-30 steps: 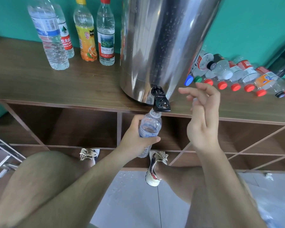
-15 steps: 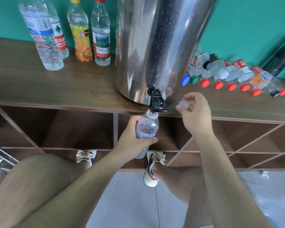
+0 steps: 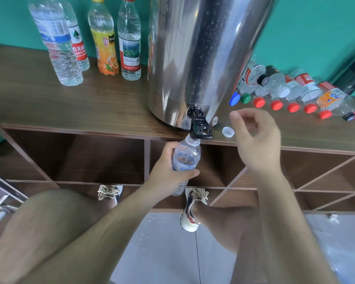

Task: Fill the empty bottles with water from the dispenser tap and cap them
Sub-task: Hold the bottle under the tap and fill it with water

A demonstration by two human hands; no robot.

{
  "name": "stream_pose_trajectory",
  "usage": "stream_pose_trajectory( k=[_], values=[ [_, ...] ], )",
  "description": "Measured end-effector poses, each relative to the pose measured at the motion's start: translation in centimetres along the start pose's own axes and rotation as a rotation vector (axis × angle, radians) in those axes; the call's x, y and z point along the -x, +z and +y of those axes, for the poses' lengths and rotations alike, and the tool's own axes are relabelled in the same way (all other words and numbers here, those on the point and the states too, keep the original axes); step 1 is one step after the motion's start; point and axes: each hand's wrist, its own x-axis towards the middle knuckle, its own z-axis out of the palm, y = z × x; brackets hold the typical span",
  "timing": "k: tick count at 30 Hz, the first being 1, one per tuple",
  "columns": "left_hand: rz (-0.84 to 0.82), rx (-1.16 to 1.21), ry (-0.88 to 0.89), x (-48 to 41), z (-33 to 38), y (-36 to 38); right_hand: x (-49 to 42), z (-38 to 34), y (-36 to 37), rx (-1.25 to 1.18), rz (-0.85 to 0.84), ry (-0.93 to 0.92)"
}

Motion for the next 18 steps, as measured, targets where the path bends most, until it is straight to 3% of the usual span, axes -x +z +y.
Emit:
stream_pose_trajectory(
  k=[3, 6, 9, 18],
  values=[
    [0.003, 0.006, 0.008, -0.1, 0.0, 0.1, 1.3, -5.3, -1.3, -0.03, -0.164, -0.177],
    [0.015, 0.012, 0.021, -0.1, 0.0, 0.2, 2.2, -7.7, -1.3, 0.062, -0.312, -0.211],
    [0.012, 0.013, 0.032, -0.1, 0.0, 0.1, 2.1, -7.6, -0.6, 0.144, -0.295, -0.287],
    [0.008, -0.032, 0.036, -0.3, 0.1, 0.2, 1.9, -7.0, -0.7, 0.181, -0.303, -0.256]
  ],
)
